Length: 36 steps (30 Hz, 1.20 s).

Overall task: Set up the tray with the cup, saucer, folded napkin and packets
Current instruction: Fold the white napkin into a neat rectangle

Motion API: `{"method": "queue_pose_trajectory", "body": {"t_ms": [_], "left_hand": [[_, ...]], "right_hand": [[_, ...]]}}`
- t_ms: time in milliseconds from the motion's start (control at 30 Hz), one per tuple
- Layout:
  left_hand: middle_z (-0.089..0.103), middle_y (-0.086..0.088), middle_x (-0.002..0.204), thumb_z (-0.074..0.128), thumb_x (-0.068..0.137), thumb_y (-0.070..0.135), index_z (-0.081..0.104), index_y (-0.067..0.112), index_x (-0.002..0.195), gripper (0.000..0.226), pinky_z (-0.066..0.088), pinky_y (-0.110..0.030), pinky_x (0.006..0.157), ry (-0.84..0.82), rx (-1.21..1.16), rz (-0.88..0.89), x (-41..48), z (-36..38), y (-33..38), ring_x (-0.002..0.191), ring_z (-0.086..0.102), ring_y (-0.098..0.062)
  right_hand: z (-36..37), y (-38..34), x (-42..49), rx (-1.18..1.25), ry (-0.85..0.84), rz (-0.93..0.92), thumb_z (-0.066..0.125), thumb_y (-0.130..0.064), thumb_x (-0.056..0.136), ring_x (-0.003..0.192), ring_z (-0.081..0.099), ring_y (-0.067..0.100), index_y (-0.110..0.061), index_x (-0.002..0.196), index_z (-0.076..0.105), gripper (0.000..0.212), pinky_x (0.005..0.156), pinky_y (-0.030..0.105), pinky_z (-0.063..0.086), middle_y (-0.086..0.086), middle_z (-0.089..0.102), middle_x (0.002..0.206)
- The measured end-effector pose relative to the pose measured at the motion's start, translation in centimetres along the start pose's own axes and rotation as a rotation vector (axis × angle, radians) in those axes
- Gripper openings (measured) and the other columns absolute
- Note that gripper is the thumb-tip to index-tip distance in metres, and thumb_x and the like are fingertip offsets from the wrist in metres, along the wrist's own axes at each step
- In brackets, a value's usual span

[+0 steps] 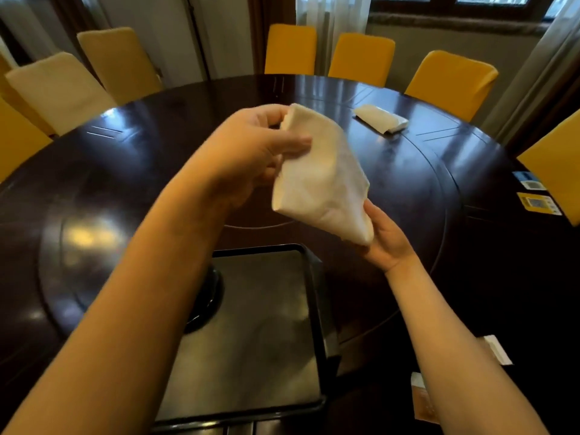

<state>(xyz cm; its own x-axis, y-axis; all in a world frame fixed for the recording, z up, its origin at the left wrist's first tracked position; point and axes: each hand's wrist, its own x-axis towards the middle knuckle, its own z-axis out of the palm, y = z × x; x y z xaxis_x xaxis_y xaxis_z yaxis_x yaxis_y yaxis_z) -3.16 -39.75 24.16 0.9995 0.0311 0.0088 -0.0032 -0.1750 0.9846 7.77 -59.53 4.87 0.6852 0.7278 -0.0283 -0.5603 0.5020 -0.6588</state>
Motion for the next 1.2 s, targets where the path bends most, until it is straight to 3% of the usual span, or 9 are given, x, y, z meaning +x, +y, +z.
{"method": "queue_pose_trajectory", "body": {"t_ms": [100,233,400,533,633,700,900,1133,1200], "left_hand": [[0.075,0.006,0.078,0.061,0.083,0.007,0.069,0.022,0.094,0.021,0.052,-0.017,0.054,0.075,-0.027,-0.086,-3.4,-4.1,-2.9,0.071,0.070,-0.007],[0.075,-0.002,0.069,0.058,0.083,-0.001,0.065,0.009,0.095,0.018,0.056,-0.027,0.053,0.244,-0.207,-0.461,-8.8,-6.1,-11.6,0.063,0.071,-0.013],[0.075,-0.010,0.067,0.057,0.088,0.014,0.058,0.007,0.104,0.018,0.060,-0.037,0.051,0.222,-0.558,-0.825,-15.2,-2.7,-19.4,0.065,0.073,-0.024],[0.074,-0.005,0.063,0.050,0.094,0.026,0.062,0.011,0.091,0.019,0.061,-0.036,0.058,0.256,-0.492,-0.826,-15.7,-0.9,-21.6,0.066,0.072,-0.021],[0.070,-0.011,0.089,0.047,0.095,0.019,0.062,0.013,0.091,0.018,0.059,-0.029,0.056,0.187,-0.344,-0.797,-15.2,-0.2,-22.5,0.074,0.070,-0.020],[0.068,-0.011,0.095,0.048,0.095,0.016,0.064,0.012,0.096,0.017,0.059,-0.027,0.059,0.125,-0.273,-0.791,-15.3,0.3,-23.3,0.079,0.069,-0.019],[0.067,-0.006,0.078,0.054,0.090,0.013,0.061,0.012,0.087,0.008,0.055,-0.023,0.055,-0.001,0.015,-0.822,-15.1,1.9,-25.8,0.065,0.066,-0.013],[0.068,-0.003,0.068,0.057,0.088,0.018,0.059,0.012,0.080,0.011,0.053,-0.025,0.051,-0.020,0.212,-0.832,-14.2,2.8,-26.7,0.053,0.063,-0.013],[0.069,-0.003,0.069,0.057,0.088,0.022,0.061,0.012,0.082,0.012,0.056,-0.029,0.057,-0.038,0.275,-0.820,-14.1,3.2,-26.6,0.056,0.064,-0.015]], "right_hand": [[1.6,0.5,0.2,-0.117,0.101,0.005,0.060,-0.027,0.083,0.098,0.069,0.020,-0.009,0.116,0.064,0.038,0.077,0.033,0.057,0.009,0.073,0.105],[3.0,1.8,0.4,-0.527,0.265,0.073,0.063,-0.023,0.082,0.089,0.070,0.019,-0.008,0.112,0.064,0.034,0.068,0.031,0.057,0.005,0.075,0.095],[5.5,5.6,1.5,-1.149,0.499,0.183,0.067,-0.018,0.081,0.079,0.063,0.013,-0.015,0.090,0.071,0.011,0.063,0.023,0.047,-0.002,0.068,0.082],[5.9,7.3,3.2,-1.556,0.387,0.223,0.063,-0.018,0.082,0.082,0.058,0.011,-0.014,0.092,0.071,0.013,0.073,0.023,0.046,-0.001,0.065,0.090],[5.7,8.1,4.7,-1.725,0.303,0.254,0.060,-0.019,0.086,0.086,0.057,0.013,-0.014,0.097,0.070,0.016,0.078,0.026,0.046,0.001,0.064,0.093],[5.2,8.5,5.8,-1.771,0.278,0.290,0.060,-0.020,0.085,0.087,0.057,0.013,-0.014,0.101,0.069,0.019,0.076,0.024,0.044,0.001,0.064,0.096],[3.7,10.9,7.7,-1.841,0.157,0.412,0.062,-0.019,0.086,0.092,0.055,0.014,-0.014,0.105,0.068,0.020,0.081,0.024,0.044,0.004,0.064,0.106],[2.4,13.5,7.5,-1.869,0.149,0.247,0.054,-0.022,0.089,0.098,0.060,0.019,-0.018,0.109,0.066,0.024,0.090,0.031,0.049,0.004,0.067,0.109],[2.2,13.8,7.3,-1.897,0.149,0.196,0.054,-0.022,0.090,0.098,0.060,0.020,-0.018,0.110,0.067,0.025,0.093,0.037,0.050,0.004,0.068,0.109]]}}
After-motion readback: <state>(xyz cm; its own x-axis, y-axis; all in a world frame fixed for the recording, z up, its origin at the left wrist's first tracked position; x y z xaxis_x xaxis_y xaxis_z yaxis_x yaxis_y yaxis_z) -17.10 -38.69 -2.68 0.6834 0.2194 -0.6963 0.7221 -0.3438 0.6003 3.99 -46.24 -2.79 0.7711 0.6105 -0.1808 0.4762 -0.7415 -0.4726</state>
